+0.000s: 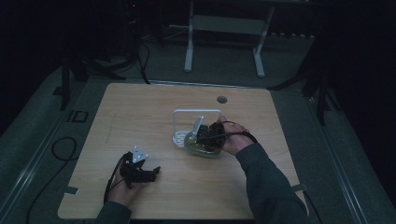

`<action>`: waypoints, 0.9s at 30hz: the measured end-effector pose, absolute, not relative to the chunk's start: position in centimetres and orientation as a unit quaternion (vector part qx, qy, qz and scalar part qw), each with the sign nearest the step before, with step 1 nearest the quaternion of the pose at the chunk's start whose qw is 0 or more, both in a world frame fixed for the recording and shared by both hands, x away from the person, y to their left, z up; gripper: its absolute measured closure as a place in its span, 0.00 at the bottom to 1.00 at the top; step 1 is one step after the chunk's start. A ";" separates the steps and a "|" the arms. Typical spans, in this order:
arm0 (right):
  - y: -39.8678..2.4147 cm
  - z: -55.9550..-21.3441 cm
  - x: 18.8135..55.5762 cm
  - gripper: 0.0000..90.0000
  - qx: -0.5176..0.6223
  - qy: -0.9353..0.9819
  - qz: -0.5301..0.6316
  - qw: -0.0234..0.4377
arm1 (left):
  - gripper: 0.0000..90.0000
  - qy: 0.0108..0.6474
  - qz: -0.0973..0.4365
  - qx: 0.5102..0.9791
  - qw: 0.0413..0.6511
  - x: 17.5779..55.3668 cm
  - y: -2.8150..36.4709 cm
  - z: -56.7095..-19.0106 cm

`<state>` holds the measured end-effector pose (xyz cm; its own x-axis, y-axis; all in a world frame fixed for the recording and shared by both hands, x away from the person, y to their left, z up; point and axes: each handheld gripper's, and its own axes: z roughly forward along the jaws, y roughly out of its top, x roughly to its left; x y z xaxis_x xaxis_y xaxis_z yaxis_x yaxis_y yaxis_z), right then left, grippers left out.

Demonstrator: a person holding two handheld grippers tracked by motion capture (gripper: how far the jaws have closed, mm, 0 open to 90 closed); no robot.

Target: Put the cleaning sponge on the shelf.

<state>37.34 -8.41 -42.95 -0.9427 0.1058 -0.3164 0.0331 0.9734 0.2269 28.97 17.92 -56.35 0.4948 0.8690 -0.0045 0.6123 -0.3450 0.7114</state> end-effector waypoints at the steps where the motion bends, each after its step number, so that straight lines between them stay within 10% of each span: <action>1: -8.4 -43.0 37.4 0.80 0.034 0.979 0.110 0.166 | 0.14 0.464 0.192 0.797 0.334 29.0 17.9 -56.4; 27: -7.4 -42.7 38.2 0.80 -0.002 0.979 0.109 0.174 | 0.14 0.465 0.192 0.797 0.335 29.0 17.9 -56.4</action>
<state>38.20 -7.41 -42.74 -0.9392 0.0347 -0.3417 -0.0415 0.9761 0.2131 28.97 17.92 -56.35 0.4945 0.8692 -0.0055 0.6126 -0.3440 0.7116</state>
